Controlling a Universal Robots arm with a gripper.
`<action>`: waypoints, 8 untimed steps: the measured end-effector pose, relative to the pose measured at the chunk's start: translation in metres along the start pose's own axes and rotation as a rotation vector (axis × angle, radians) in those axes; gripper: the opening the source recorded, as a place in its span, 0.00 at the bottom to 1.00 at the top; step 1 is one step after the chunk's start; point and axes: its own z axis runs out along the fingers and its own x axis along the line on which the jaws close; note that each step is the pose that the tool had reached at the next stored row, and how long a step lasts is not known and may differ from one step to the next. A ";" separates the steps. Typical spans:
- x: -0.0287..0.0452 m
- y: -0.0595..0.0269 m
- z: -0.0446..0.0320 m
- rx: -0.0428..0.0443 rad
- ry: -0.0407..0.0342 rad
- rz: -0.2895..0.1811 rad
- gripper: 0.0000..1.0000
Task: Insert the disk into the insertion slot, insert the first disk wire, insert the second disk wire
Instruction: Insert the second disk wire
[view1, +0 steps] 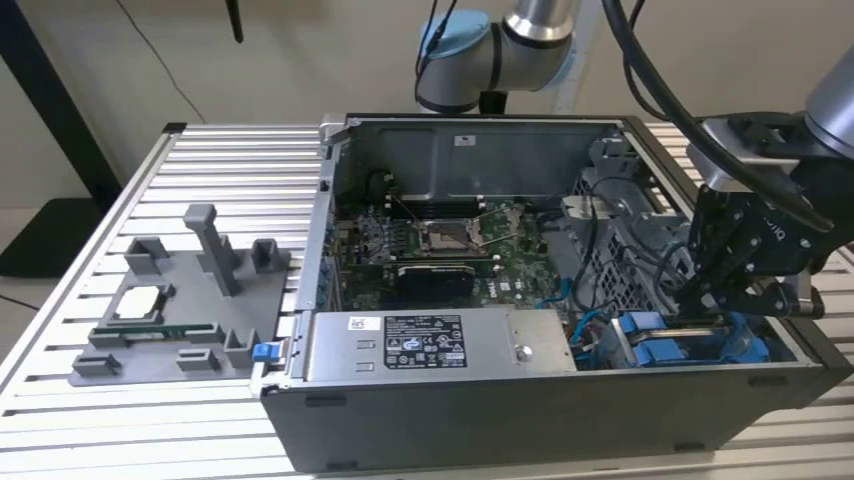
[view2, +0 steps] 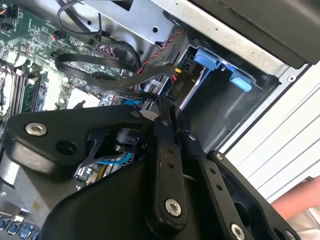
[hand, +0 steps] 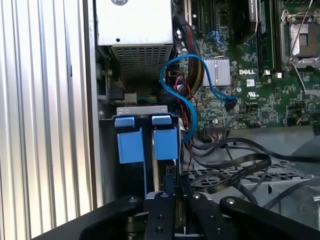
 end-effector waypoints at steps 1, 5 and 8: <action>0.0000 -0.0001 0.0004 0.0002 -0.0002 0.000 0.00; 0.0002 -0.0002 0.0026 0.0010 -0.0004 0.000 0.00; 0.0004 -0.0005 0.0061 0.0015 0.0005 -0.001 0.00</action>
